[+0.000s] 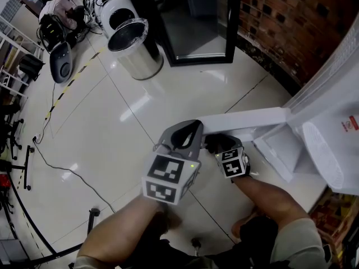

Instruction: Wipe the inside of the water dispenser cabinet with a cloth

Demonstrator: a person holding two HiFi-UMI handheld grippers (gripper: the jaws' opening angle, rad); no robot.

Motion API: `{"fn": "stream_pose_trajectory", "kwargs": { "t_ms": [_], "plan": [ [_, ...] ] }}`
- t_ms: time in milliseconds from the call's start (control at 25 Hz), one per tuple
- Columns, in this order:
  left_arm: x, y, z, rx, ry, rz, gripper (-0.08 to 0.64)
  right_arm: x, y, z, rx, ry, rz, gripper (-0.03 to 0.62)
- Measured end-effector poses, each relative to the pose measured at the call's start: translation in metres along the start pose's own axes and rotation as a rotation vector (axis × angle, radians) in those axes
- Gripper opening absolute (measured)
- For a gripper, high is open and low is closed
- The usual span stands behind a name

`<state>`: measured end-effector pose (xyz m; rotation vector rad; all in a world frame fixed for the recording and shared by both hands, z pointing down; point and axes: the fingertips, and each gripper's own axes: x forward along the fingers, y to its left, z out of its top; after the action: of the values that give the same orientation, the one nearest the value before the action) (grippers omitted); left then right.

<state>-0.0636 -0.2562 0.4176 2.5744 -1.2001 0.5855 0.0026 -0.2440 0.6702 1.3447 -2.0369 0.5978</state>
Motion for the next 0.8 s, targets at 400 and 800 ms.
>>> {"fn": "stream_pose_trajectory", "kwargs": {
  "t_ms": [400,800],
  "plan": [
    [0.004,0.004,0.004,0.006,-0.014,0.018,0.000,-0.029,-0.077,-0.025,0.054,0.026,-0.170,0.065],
    [0.008,0.007,0.006,-0.005,-0.016,0.064,0.000,-0.084,-0.145,-0.063,0.088,0.050,-0.302,0.064]
  ]
}}
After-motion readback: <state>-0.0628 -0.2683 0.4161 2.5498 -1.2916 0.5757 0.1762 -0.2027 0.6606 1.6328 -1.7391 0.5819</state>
